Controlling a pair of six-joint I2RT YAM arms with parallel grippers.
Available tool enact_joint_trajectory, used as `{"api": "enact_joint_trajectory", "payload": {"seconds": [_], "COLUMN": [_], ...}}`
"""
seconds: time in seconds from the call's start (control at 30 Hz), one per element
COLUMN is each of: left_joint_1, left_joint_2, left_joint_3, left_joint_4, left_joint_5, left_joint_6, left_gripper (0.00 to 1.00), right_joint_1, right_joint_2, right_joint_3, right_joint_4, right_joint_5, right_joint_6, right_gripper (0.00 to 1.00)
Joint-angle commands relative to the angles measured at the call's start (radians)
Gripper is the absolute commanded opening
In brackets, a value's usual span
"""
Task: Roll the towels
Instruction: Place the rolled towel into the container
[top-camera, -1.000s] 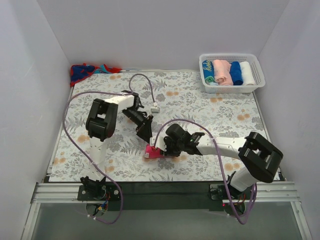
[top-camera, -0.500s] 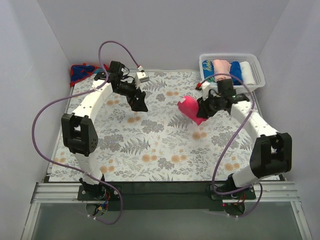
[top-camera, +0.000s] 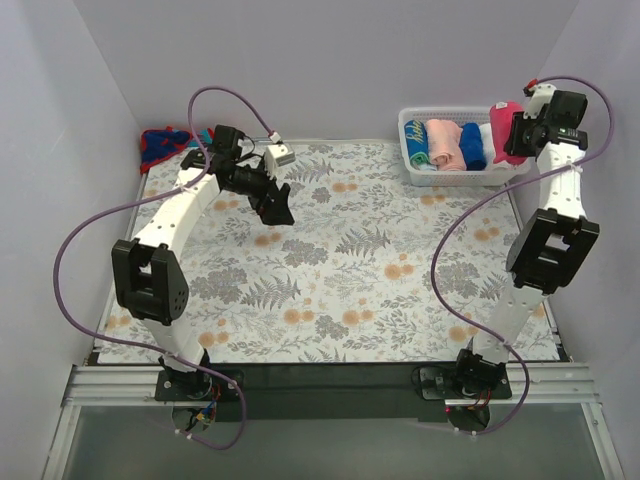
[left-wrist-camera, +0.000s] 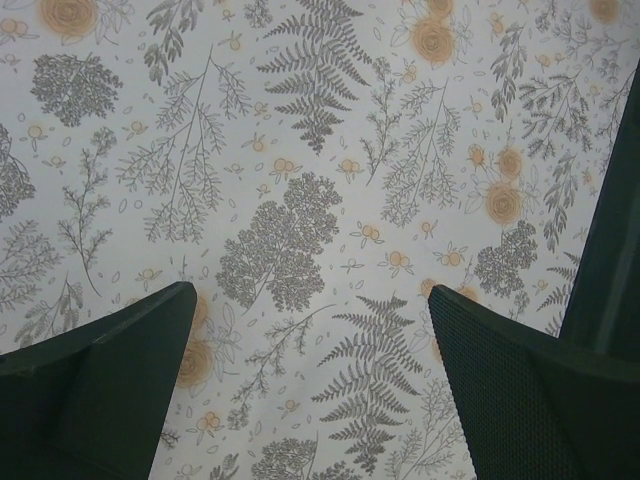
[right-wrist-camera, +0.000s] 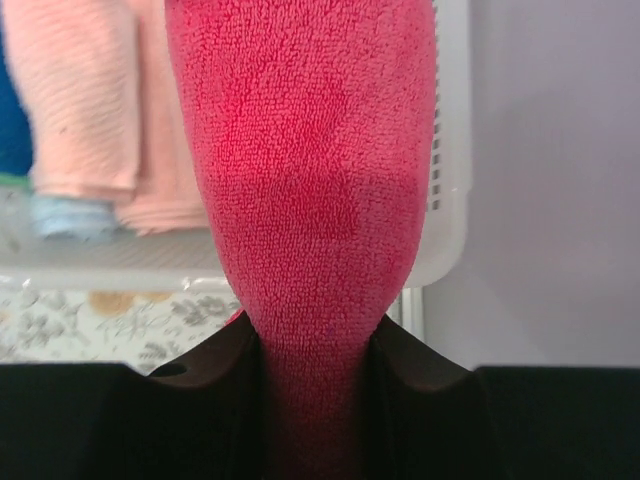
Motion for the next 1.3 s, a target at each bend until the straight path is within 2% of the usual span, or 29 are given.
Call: {"api": "enact_joint_trajectory", "payload": {"seconds": [0.0,0.07,0.13,0.33,0.8,1.27], "left_joint_1": [-0.005,-0.006,-0.005,-0.005,-0.005,-0.005], "left_joint_2": [-0.078,-0.101,-0.116,-0.155,-0.165,-0.147], "left_joint_3": [-0.050,-0.080,-0.100,-0.171,-0.185,-0.177], "left_joint_4": [0.014,0.017,0.016,0.016,0.000,-0.026], "left_joint_5": [-0.019,-0.033,-0.044,-0.064,-0.093,-0.084], "left_joint_6": [-0.014,-0.015,-0.012,-0.008,0.008,0.012], "left_gripper": [0.98,0.98,0.98,0.98,0.98,0.98], "right_joint_1": [0.026,0.038,0.040,0.081,0.193,0.186], "right_joint_2": [0.049,0.098,0.133,0.205,0.267,0.321], "right_joint_3": [0.104,0.134,0.168,0.205,0.153,0.131], "right_joint_4": [0.078,0.106,0.130,0.181,0.167,0.161], "right_joint_5": [0.174,0.276,0.304,0.312,0.273,0.286], "right_joint_6": [0.056,0.050,0.045,0.010,0.026,0.036], "right_gripper": [0.01,0.01,0.01,0.01,0.01,0.01]}}
